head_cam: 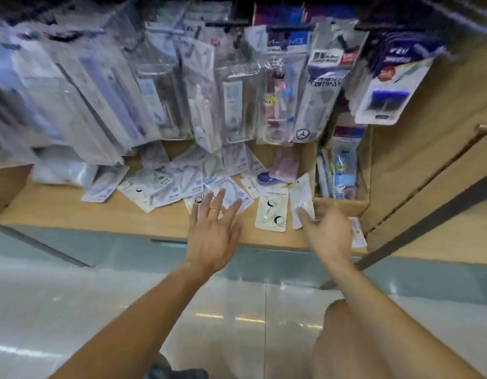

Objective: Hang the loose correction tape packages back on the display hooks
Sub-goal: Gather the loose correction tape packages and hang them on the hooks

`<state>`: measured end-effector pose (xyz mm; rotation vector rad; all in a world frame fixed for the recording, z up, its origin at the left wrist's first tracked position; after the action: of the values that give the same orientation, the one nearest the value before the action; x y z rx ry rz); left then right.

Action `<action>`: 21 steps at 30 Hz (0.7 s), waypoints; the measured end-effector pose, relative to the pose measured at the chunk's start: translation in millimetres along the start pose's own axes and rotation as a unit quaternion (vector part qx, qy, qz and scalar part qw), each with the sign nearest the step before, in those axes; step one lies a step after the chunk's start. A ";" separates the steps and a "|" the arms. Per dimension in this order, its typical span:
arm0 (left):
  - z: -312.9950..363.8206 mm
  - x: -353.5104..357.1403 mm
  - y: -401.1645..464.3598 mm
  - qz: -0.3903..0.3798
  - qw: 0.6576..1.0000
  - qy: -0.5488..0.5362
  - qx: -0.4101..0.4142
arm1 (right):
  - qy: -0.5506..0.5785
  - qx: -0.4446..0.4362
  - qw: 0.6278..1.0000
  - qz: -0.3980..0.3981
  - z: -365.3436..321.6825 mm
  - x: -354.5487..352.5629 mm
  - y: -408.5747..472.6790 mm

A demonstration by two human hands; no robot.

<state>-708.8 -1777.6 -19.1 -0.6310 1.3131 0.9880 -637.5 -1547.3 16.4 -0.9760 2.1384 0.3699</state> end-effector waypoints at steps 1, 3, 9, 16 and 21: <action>-2.6 11.8 3.4 0.002 1.000 0.010 -0.008 | 0.007 -0.012 1.000 0.021 2.7 10.2 5.1; -8.1 28.5 3.3 -0.011 0.999 0.013 -0.030 | 0.019 -0.020 0.999 0.043 7.3 26.3 10.3; -27.6 31.7 -1.3 -0.045 0.999 -0.009 -0.023 | 0.076 0.031 0.996 0.024 -9.1 56.0 1.4; -62.0 21.7 3.4 -0.043 0.998 -0.030 -0.020 | 0.024 0.055 0.998 0.014 -19.6 77.6 -3.1; -56.3 27.3 4.3 0.003 1.000 -0.006 -0.026 | -0.132 -0.001 0.990 0.047 -18.9 74.7 -17.0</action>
<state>-741.3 -1817.0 -55.5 -0.6592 1.2826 1.0329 -666.9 -1607.9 -24.5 -0.7823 1.9462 0.5174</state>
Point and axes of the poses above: each hand's wrist, its own y-axis towards the middle knuckle, its own x-axis out of the palm, z = x × y, the point moved 1 cm from there along y, towards the middle knuckle, and after that the axes turned 1 degree about y, right-handed, at the moved point
